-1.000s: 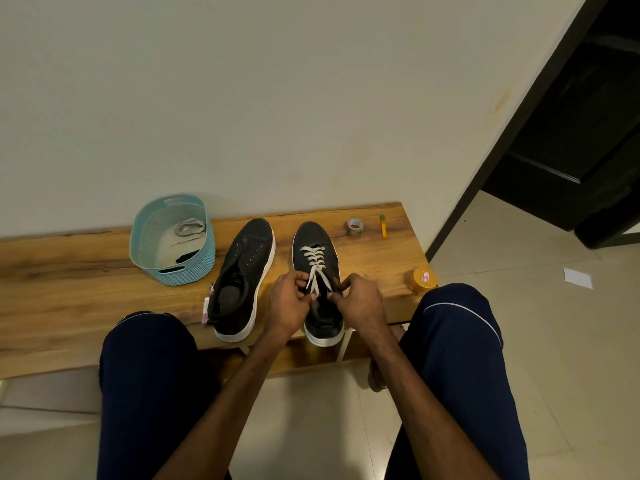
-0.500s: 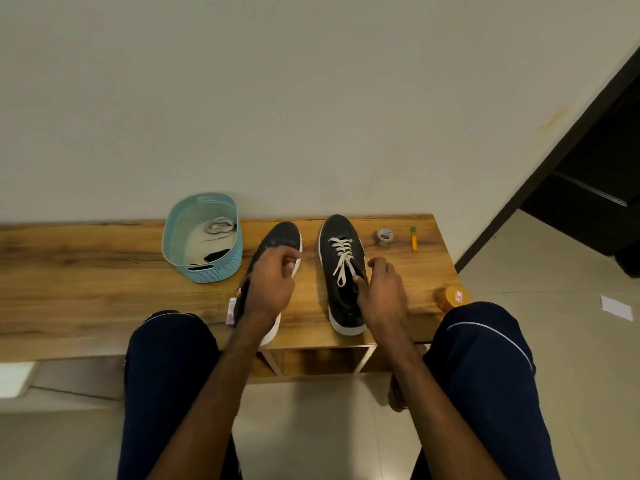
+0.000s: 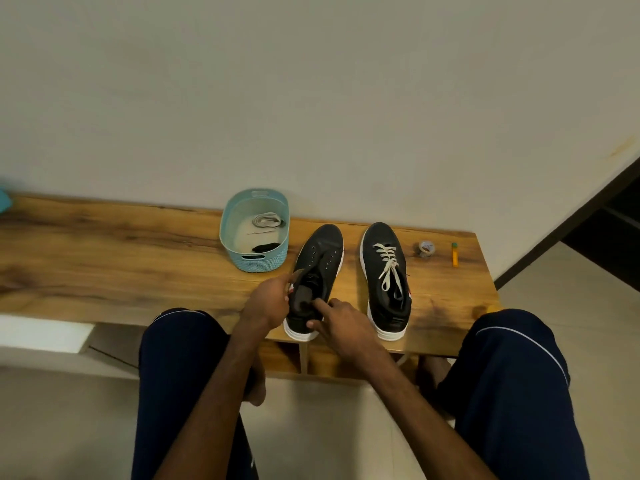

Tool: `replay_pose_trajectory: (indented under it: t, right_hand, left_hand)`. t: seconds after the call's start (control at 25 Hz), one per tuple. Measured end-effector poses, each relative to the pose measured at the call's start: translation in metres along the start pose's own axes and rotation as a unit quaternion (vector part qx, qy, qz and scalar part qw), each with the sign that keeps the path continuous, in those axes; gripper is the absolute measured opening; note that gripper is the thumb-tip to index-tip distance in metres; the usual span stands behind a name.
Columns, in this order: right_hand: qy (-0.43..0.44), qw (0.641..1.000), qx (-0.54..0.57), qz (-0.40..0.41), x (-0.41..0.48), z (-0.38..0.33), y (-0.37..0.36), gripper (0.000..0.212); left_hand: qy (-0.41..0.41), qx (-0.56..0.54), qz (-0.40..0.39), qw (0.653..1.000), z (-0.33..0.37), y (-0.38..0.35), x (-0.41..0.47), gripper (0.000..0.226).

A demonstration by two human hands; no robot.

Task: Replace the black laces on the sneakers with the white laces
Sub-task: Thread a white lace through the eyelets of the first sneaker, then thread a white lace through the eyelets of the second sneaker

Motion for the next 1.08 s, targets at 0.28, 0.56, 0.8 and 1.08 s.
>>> replay_pose_trajectory:
  t: [0.28, 0.56, 0.8, 1.08]
  right_hand:
    - [-0.013, 1.000, -0.006, -0.023, -0.015, 0.006, -0.003, 0.037]
    - [-0.019, 0.999, -0.008, -0.024, -0.022, 0.004, -0.007, 0.037]
    - [-0.035, 0.997, -0.073, -0.006, -0.028, 0.002, 0.014, 0.046]
    - [-0.006, 0.993, -0.028, 0.113, 0.032, -0.027, 0.065, 0.031]
  left_hand:
    - [-0.006, 0.045, 0.014, 0.999, 0.002, -0.002, -0.007, 0.033]
    - [-0.023, 0.039, -0.001, 0.999, 0.004, -0.012, -0.016, 0.034]
    - [-0.046, 0.019, 0.045, 0.998, 0.007, 0.004, -0.018, 0.033]
    - [-0.043, 0.017, 0.146, 0.988, -0.012, 0.057, 0.021, 0.035]
Point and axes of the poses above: each hand's wrist, its own x-axis towards the middle knuckle, its own y-axis out of the back of the hand, z = x × y, the point moved 2 cm from there along x, towards the middle knuckle, and after that the axes turned 1 degree about -y, right-handed, at the moved point
